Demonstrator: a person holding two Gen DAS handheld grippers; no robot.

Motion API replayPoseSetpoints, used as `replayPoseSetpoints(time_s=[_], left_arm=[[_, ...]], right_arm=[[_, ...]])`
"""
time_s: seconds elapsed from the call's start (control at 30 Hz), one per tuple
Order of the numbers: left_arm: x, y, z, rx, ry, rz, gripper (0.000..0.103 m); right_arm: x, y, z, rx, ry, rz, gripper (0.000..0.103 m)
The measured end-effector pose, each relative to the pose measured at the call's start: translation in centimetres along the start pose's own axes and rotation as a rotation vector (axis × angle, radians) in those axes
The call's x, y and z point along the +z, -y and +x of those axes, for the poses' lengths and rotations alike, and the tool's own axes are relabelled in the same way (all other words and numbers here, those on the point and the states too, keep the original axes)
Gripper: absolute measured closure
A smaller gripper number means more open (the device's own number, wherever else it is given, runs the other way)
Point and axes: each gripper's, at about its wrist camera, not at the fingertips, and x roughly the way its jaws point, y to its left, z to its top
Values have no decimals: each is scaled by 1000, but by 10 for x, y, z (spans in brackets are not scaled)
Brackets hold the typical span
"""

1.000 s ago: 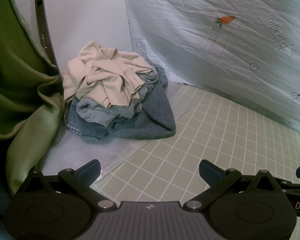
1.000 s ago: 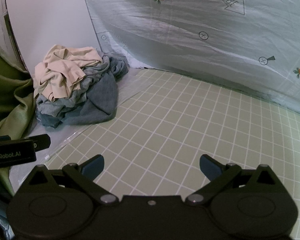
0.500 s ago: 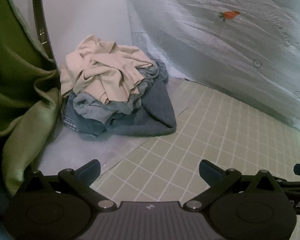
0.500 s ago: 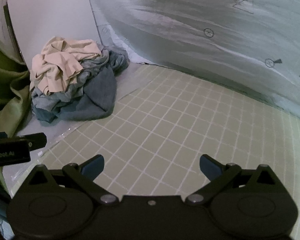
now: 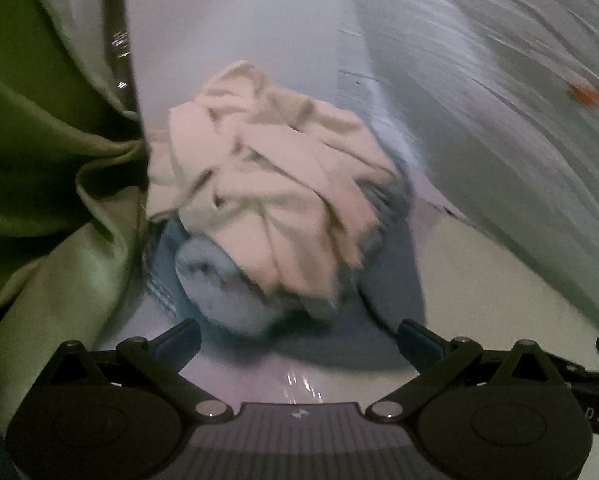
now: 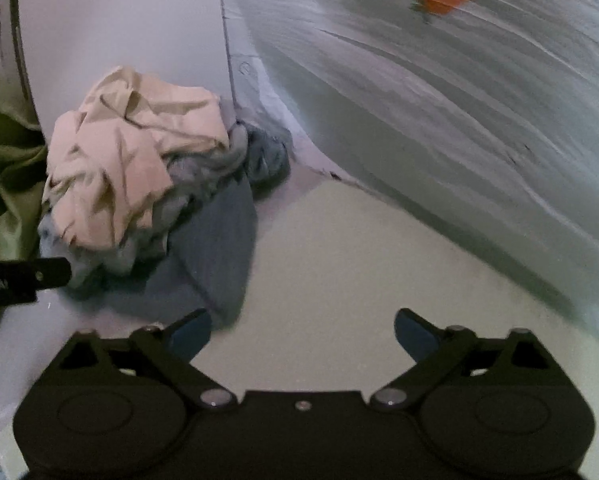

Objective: Fold clothes
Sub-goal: 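Grasp the beige sweater on the clothes pile with both grippers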

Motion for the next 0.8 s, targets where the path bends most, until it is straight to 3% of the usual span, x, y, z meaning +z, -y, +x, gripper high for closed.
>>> replayPoseSetpoints(time_s=[0.13, 0.2, 0.3, 0.37, 0.53, 0.8], left_arm=[[39, -27, 37, 14, -4, -134, 11], [55, -39, 56, 9, -14, -214, 29], [70, -50, 81, -29, -41, -284, 42], [74, -50, 91, -47, -49, -299, 43], [79, -45, 102, -44, -60, -279, 43], [87, -41, 114, -47, -81, -281, 43]], right_arm=[[42, -10, 41, 32, 20, -3, 14], [64, -15, 62, 48, 29, -4, 19], [93, -26, 95, 70, 41, -28, 33], [107, -36, 115, 85, 46, -63, 49], [127, -56, 159, 123, 88, -137, 66], [141, -65, 190, 172, 114, -173, 62]])
